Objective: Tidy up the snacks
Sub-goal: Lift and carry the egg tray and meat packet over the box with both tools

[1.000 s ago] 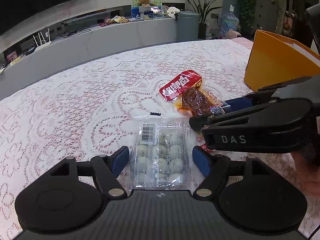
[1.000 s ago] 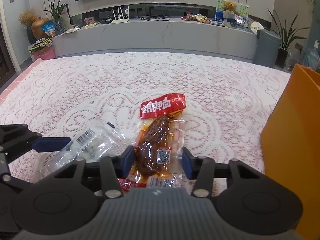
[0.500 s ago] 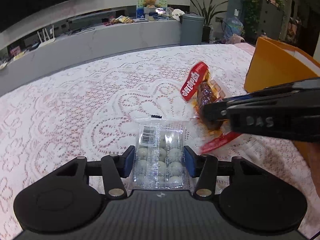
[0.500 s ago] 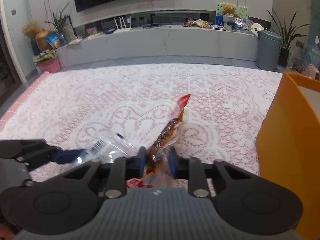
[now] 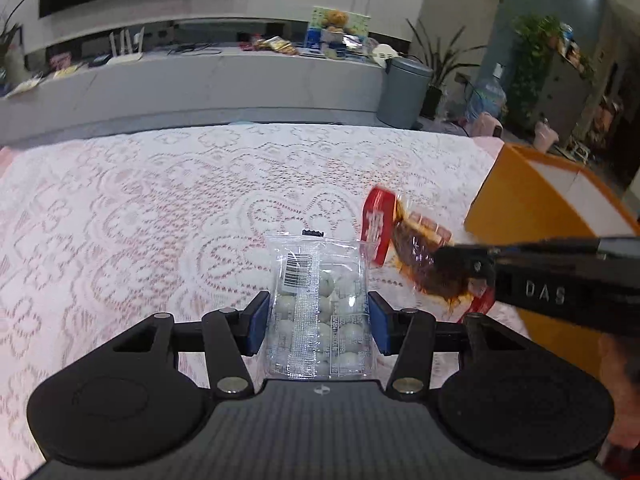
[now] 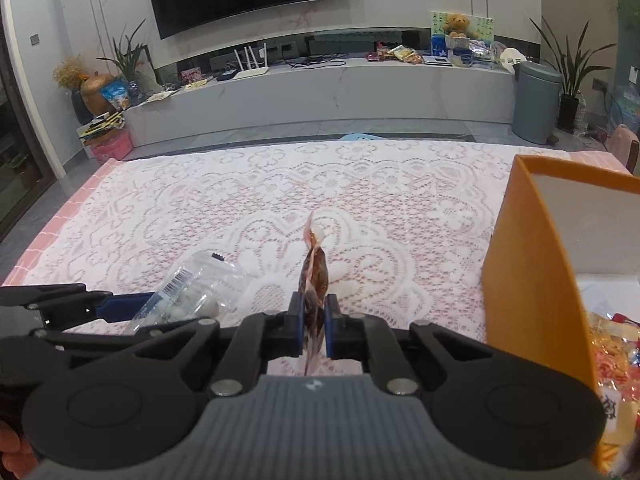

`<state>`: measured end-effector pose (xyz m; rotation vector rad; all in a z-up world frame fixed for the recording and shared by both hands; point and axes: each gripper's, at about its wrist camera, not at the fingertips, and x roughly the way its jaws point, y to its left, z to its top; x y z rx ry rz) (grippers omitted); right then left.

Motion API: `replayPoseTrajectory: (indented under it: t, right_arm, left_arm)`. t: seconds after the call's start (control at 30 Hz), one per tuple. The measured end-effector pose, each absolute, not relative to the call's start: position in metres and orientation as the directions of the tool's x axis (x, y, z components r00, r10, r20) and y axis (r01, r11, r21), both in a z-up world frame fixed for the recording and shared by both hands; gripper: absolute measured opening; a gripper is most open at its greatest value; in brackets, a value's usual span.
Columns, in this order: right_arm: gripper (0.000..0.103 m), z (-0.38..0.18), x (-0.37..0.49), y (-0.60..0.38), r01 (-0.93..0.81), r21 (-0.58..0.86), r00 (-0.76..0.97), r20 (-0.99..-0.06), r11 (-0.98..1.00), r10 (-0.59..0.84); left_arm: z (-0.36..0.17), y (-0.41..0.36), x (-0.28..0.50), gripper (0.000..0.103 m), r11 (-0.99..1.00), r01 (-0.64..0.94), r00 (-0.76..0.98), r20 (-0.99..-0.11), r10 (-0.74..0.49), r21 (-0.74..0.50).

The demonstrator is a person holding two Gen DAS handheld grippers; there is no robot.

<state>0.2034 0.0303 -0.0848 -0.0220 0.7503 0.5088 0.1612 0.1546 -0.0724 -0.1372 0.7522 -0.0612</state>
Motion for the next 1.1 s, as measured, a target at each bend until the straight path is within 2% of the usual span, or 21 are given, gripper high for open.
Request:
replayPoseTrajectory:
  t: [0.07,0.57,0.87,1.1]
  right_arm:
    - [0.001,-0.083,0.200,0.028,-0.453,0.164,0.605,-0.666,0.876,0.437]
    - [0.001,-0.031,0.164,-0.010,-0.517,0.195,0.571,-0.647,0.834,0.505]
    - [0.001,0.023,0.151,-0.064,-0.542,0.142,0.613,-0.608,0.828,0.505]
    - [0.001,0.035,0.160,-0.120,-0.493,0.093,0.636,-0.639,0.865,0.432]
  left_arm:
    - [-0.068,0.151,0.158,0.058,0.990,-0.008,0.726,-0.682,-0.091,-0.140]
    - [-0.026,0.116,0.131,0.058,0.981,-0.066,0.699,-0.709,-0.087,-0.185]
    - [0.014,0.072,0.135,0.058,0.973,0.017,0.705,-0.687,-0.176,-0.231]
    - [0.026,0.027,0.153,0.058,0.965,0.117,0.687,-0.683,-0.249,-0.234]
